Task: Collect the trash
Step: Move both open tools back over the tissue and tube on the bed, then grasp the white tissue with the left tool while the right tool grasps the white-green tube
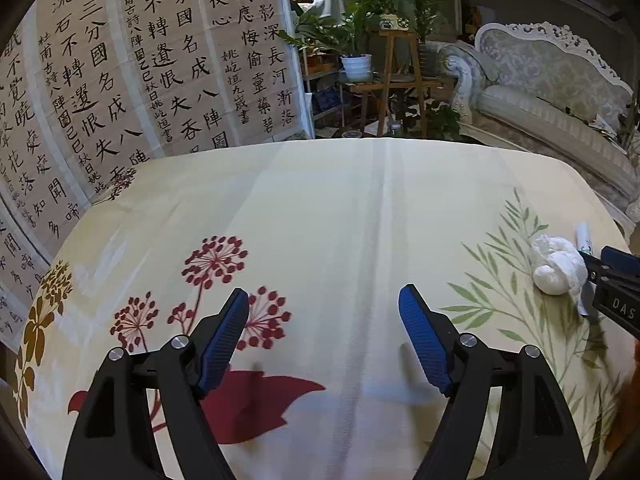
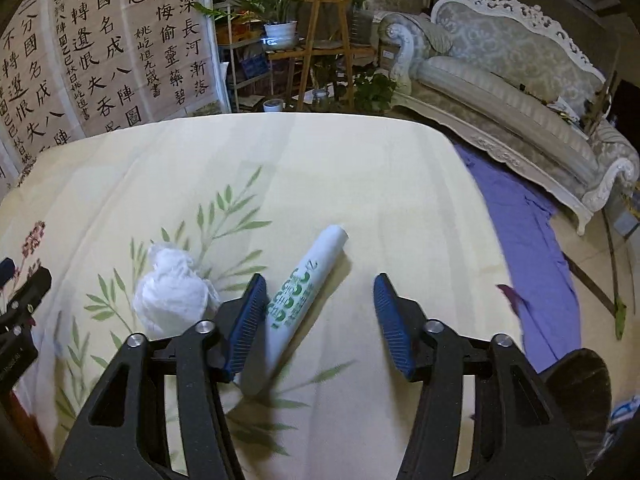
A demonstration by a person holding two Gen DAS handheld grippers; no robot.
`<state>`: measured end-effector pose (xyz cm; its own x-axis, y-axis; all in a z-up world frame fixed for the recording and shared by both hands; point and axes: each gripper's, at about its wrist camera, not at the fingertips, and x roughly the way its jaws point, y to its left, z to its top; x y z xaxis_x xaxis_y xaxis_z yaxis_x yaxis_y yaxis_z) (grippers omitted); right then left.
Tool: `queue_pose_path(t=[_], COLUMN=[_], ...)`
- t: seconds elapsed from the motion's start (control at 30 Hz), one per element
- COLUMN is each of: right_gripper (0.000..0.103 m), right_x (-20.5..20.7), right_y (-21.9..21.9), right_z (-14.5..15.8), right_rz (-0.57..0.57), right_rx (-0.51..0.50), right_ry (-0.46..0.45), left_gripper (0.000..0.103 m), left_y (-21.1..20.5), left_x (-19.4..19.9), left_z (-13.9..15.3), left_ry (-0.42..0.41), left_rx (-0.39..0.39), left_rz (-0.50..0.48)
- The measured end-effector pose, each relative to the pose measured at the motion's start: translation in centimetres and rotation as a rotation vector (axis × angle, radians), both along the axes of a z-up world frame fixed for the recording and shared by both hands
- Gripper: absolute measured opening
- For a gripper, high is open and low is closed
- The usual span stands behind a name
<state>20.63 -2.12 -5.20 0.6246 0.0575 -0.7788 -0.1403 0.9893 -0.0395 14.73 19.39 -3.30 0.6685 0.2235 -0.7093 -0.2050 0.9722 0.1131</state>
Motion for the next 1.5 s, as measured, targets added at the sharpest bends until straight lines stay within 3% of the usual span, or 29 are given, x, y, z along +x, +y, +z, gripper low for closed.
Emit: queue_pose_path(t=[0.07, 0.13, 0.2, 1.03, 1.5], right_gripper=[0.036, 0.018, 0.012, 0.009, 0.009], right_x=[-0.2, -0.3, -0.4, -1.7, -1.2], right_y=[-0.5, -0.8, -1.2, -6.2, -6.3], right_z=[0.1, 0.2, 0.2, 0.1, -0.1], right_rz=[-0.002, 0.004, 0.01, -0.008, 0.019], right_rx=[0.005, -0.007, -0.011, 0.048, 0.059], right_ry=[0.0, -0.002, -0.002, -0.013, -0.001], left_gripper=[0.075, 0.075, 0.075, 0.076, 0.078], left_y=[-0.4, -1.0, -1.5, -10.9, -11.7], left_x=[0.1, 0.1, 0.2, 0.7, 3.9], left_z=[0.0, 0.1, 0.1, 1.3, -0.2], left_ry=[0.0, 0.0, 0.0, -0.012, 0.019], left_rx=[-0.005, -0.013, -0.016, -0.024, -0.029], left_rz=[-0.007, -0.017, -0.027, -0.16, -0.168])
